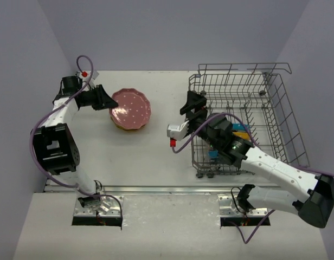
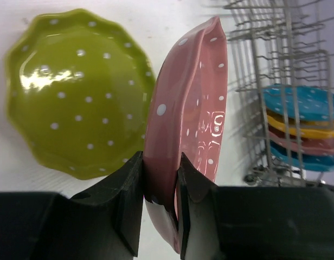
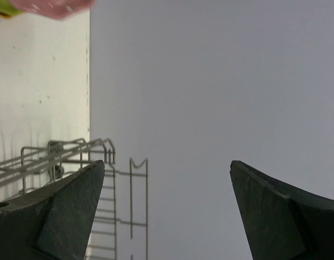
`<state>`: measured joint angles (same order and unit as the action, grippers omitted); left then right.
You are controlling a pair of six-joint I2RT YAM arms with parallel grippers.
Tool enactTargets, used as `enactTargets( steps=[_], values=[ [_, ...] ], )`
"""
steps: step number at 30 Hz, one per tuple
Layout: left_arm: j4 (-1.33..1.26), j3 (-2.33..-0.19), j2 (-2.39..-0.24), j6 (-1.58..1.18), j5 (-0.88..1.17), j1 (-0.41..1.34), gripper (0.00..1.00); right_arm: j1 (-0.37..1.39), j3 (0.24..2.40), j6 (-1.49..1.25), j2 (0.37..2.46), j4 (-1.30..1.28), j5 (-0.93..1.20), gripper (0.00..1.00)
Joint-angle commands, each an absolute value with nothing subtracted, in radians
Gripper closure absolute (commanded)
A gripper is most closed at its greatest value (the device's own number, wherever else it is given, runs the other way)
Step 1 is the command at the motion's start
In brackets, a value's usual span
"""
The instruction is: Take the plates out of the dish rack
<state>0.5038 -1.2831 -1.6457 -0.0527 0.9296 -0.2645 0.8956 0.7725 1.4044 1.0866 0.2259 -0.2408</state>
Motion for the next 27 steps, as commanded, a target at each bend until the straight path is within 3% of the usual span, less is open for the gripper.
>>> enactTargets(
  steps=[1, 14, 15, 19, 22, 25, 26, 27],
  values=[
    [0.368, -1.350, -1.705, -0.106, 0.873, -0.255, 1.00, 0.783, 0.905, 1.123, 1.034, 0.027, -0.322, 0.01],
    [0.285, -1.424, -1.910, -0.113, 0.748, -0.255, 0.99, 0.560, 1.021, 0.801, 0.965, -0.296, -0.284, 0.01],
    [0.288, -1.424, -1.917, -0.108, 0.742, -0.256, 0.93, 0.552, 1.036, 0.788, 0.971, -0.346, -0.269, 0.01],
    [0.325, -1.422, -1.915, -0.075, 0.707, -0.253, 0.53, 0.515, 1.124, 0.754, 1.048, -0.661, -0.210, 0.01],
    [0.341, -1.395, -1.868, -0.043, 0.645, -0.253, 0.36, 0.496, 1.196, 0.725, 1.108, -0.827, -0.156, 0.01],
    [0.344, -1.346, -1.791, -0.003, 0.525, -0.252, 0.28, 0.462, 1.266, 0.726, 1.153, -0.893, -0.107, 0.01],
    [0.324, -1.323, -1.760, 0.027, 0.458, -0.251, 0.08, 0.437, 1.300, 0.731, 1.185, -0.951, -0.060, 0.01],
    [0.300, -1.283, -1.705, 0.037, 0.418, -0.250, 0.07, 0.414, 1.355, 0.738, 1.208, -1.014, -0.037, 0.01]
  ],
)
